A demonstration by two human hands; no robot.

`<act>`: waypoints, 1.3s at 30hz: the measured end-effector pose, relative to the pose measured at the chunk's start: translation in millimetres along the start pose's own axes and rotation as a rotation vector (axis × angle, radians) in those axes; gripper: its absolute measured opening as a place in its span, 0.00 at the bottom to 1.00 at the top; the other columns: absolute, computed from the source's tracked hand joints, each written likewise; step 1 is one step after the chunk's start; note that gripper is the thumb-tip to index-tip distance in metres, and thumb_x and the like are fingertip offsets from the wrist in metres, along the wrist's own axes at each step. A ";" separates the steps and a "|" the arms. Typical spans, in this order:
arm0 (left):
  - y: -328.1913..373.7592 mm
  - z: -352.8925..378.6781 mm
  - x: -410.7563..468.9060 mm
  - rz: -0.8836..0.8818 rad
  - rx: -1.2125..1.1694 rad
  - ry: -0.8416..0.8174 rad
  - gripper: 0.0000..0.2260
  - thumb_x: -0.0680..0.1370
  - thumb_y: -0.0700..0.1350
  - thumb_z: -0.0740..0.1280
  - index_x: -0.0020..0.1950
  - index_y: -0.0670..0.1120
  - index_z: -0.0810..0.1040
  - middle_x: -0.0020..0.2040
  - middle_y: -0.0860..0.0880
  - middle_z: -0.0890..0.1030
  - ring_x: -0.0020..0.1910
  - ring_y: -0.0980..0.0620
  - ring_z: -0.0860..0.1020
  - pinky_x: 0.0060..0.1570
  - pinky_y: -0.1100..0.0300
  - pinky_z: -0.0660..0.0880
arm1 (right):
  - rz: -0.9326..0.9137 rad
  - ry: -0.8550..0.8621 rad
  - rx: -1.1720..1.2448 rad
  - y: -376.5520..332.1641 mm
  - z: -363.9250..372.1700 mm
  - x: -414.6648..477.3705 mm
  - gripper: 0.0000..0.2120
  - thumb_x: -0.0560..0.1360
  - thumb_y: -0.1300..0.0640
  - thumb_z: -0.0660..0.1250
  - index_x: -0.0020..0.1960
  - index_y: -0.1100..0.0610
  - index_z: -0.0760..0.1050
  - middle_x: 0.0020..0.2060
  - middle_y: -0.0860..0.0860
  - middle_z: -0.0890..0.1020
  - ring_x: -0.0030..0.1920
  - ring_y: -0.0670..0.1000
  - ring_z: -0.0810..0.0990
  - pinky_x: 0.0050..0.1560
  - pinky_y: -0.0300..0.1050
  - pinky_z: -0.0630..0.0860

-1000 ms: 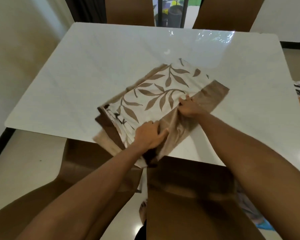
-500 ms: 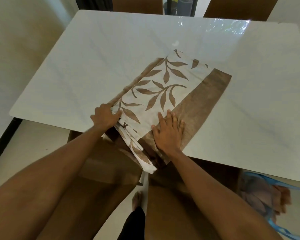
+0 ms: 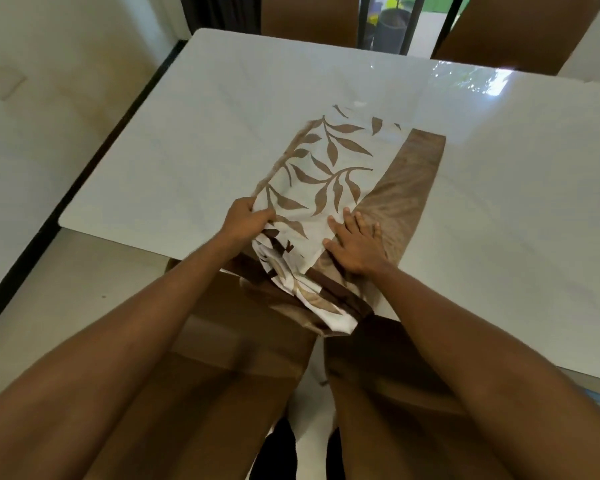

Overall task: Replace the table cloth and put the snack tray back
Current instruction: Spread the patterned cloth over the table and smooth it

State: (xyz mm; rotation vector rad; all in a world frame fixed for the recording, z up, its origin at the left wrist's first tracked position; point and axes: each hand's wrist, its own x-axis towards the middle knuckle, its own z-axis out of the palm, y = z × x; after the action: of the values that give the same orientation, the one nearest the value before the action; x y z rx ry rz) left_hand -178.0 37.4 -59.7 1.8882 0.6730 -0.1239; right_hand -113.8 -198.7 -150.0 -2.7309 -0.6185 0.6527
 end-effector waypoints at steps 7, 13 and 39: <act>18.3 -29.8 -13.9 0.085 -0.126 -0.026 0.09 0.72 0.32 0.69 0.49 0.42 0.81 0.41 0.49 0.84 0.40 0.52 0.83 0.35 0.64 0.79 | 0.079 0.046 0.627 -87.8 -42.5 43.2 0.34 0.77 0.28 0.50 0.68 0.48 0.76 0.67 0.51 0.79 0.68 0.55 0.76 0.73 0.61 0.67; 32.7 -12.6 -26.0 0.408 0.191 -0.138 0.08 0.68 0.41 0.70 0.41 0.54 0.81 0.46 0.52 0.84 0.44 0.51 0.82 0.42 0.50 0.80 | 0.100 0.132 0.731 -132.9 -108.4 70.2 0.40 0.70 0.38 0.75 0.75 0.53 0.66 0.64 0.51 0.76 0.62 0.53 0.78 0.59 0.51 0.77; 120.6 181.6 -82.3 0.628 0.237 -0.478 0.14 0.76 0.55 0.72 0.57 0.49 0.79 0.54 0.55 0.81 0.48 0.59 0.76 0.46 0.63 0.72 | 0.882 0.630 0.941 195.3 -101.6 -85.7 0.14 0.75 0.52 0.63 0.57 0.56 0.79 0.51 0.54 0.82 0.51 0.55 0.79 0.49 0.47 0.76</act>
State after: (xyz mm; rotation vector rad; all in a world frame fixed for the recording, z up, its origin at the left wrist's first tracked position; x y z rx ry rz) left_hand -145.8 -186.8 -4.8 2.1036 -0.2772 -0.2450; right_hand -67.5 -424.6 -98.4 -1.9622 0.8674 0.1056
